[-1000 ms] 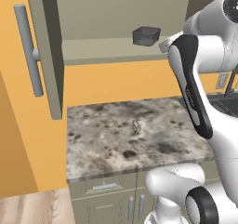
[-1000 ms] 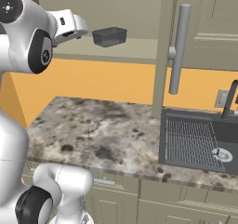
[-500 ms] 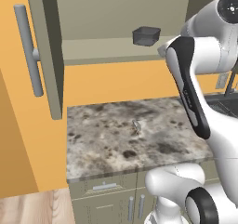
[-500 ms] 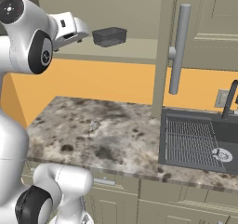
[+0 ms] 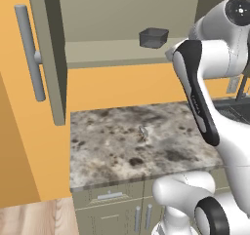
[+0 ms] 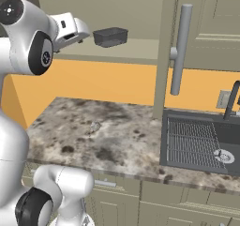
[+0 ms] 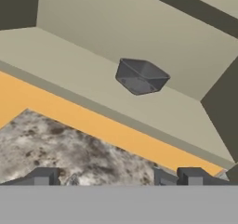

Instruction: Retrieve the tupperware from the cabinet, then place the raw meat into the tupperware to avoid contamination.

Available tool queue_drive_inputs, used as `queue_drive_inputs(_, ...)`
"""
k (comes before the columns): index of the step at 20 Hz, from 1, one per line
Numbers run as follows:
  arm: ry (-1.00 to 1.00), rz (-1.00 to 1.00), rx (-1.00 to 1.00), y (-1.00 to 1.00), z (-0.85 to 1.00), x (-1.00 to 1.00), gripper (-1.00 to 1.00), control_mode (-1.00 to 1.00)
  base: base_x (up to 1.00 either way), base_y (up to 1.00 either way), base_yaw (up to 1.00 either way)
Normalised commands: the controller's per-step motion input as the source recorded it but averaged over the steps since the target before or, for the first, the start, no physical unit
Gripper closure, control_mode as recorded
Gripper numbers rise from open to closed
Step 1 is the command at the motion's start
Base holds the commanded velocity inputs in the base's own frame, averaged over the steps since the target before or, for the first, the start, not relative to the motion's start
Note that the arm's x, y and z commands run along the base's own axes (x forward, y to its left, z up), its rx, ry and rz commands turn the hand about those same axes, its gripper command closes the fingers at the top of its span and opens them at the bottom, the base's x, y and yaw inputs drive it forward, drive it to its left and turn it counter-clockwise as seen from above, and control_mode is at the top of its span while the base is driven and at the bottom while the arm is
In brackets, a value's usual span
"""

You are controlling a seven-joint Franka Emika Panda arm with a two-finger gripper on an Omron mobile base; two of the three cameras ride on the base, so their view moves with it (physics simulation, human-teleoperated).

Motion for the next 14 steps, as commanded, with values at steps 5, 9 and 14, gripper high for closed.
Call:
queue_drive_inputs(5, 0.0, 0.0, -0.03, 0.0, -0.09, 0.08, -1.0, -1.0, 0.0, 0.0, 0.0)
queue_drive_inputs(9, 0.0, 0.0, -0.02, 0.0, -0.09, 0.18, -1.0, -1.0, 0.0, 0.0, 0.0)
queue_drive_inputs(14, 0.0, 0.0, -0.02, 0.0, -0.04, 0.23, -1.0, -1.0, 0.0, 0.0, 0.0)
